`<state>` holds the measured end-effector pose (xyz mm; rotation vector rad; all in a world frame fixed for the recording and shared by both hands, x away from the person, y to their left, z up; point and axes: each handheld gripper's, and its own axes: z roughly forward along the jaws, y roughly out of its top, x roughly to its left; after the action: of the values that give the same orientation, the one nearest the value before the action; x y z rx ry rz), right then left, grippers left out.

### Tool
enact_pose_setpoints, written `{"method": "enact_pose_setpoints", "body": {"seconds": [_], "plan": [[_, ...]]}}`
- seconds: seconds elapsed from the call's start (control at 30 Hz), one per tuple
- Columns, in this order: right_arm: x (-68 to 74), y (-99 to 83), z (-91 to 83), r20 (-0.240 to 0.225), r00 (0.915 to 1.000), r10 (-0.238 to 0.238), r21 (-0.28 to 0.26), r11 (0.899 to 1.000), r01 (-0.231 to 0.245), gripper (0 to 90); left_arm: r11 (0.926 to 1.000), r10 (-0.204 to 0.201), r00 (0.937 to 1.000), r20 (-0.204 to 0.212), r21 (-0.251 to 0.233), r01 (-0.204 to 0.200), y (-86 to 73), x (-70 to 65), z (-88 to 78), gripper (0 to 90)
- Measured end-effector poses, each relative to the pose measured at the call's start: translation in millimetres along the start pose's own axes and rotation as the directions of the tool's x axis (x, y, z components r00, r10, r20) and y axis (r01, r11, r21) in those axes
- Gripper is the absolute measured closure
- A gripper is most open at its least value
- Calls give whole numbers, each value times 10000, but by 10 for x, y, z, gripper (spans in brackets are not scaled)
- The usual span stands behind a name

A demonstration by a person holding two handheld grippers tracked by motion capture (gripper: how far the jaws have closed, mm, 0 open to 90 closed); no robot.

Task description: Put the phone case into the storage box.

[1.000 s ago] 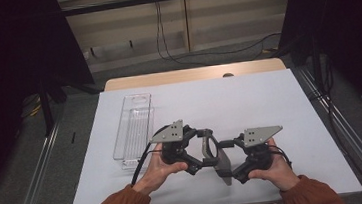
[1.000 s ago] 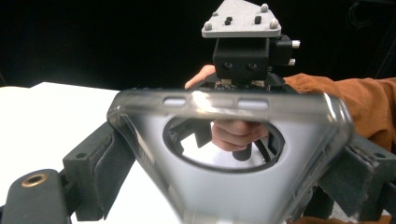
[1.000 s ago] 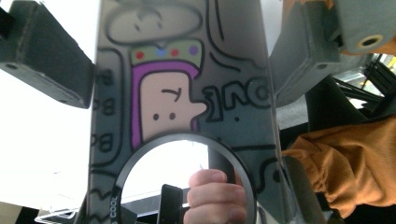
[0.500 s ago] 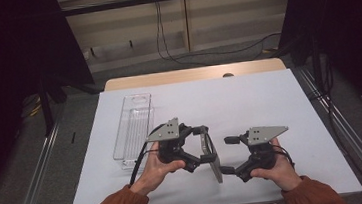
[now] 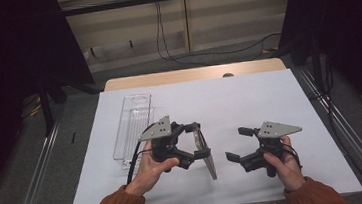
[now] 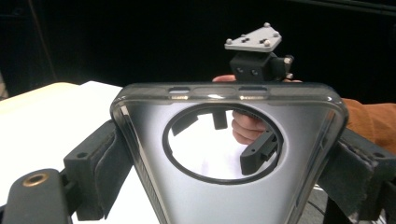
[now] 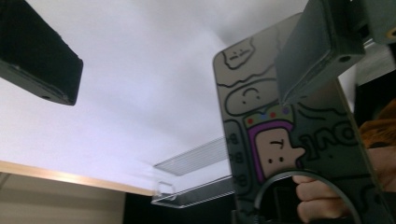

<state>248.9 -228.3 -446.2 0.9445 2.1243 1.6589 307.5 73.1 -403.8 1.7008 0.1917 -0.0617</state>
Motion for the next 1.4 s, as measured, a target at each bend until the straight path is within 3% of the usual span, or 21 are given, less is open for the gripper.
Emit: {"method": "enact_pose_setpoints", "body": {"seconds": [0.17,0.47,0.6,0.67,0.77,0.83,0.9,0.97,1.07,1.1,1.2,1.23,1.3,1.37,1.4], "plan": [[-13,-39,-53,766,9970,-81,-298,9995,104,7,9999,-156,9990,-408,-46,154,5,17,-46,121],[-18,-115,-214,1300,9915,-9,-399,9992,61,4,9996,-293,9952,-937,-23,293,16,32,-118,121],[-23,-157,-259,2104,9766,445,-697,9971,-304,0,9989,-437,9913,-1245,-226,412,31,14,-130,121],[-21,-172,-293,2487,9677,416,-706,9972,-248,0,9994,-335,9927,-1162,-36,333,42,28,-162,121],[-15,-189,-349,2805,9591,385,-799,9967,-166,0,9987,-473,9873,-1515,-233,443,54,13,-178,121],[-6,-201,-389,2985,9537,382,-893,9959,-120,1,9988,-424,9881,-1475,-297,384,63,16,-200,121],[1,-221,-429,3173,9472,462,-998,9949,-151,0,9989,-446,9827,-1799,-252,408,78,8,-224,121],[-9,-250,-468,3288,9441,246,-849,9964,37,0,9984,-537,9774,-2044,-267,492,91,0,-240,121],[-27,-284,-512,3511,9358,327,-837,9965,-34,0,9986,-466,9794,-1964,-350,405,98,5,-257,121],[-28,-289,-525,3626,9310,412,-884,9960,-96,0,9987,-481,9761,-2119,-275,432,106,-6,-264,121],[-36,-299,-575,3788,9250,286,-875,9962,50,0,9982,-457,9769,-2089,-479,365,111,-4,-270,121],[-33,-304,-588,3851,9223,332,-910,9958,21,0,9987,-430,9723,-2298,-364,356,123,-8,-283,121],[-41,-311,-627,3956,9177,350,-948,9955,29,0,9987,-422,9727,-2283,-388,342,134,2,-305,121],[-44,-328,-674,3990,9158,466,-1046,9945,-50,0,9988,-433,9678,-2478,-342,360,149,4,-332,121],[-49,-333,-692,4038,9137,461,-1050,9945,-38,0,9984,-470,9699,-2389,-413,382,153,13,-342,121]]}}
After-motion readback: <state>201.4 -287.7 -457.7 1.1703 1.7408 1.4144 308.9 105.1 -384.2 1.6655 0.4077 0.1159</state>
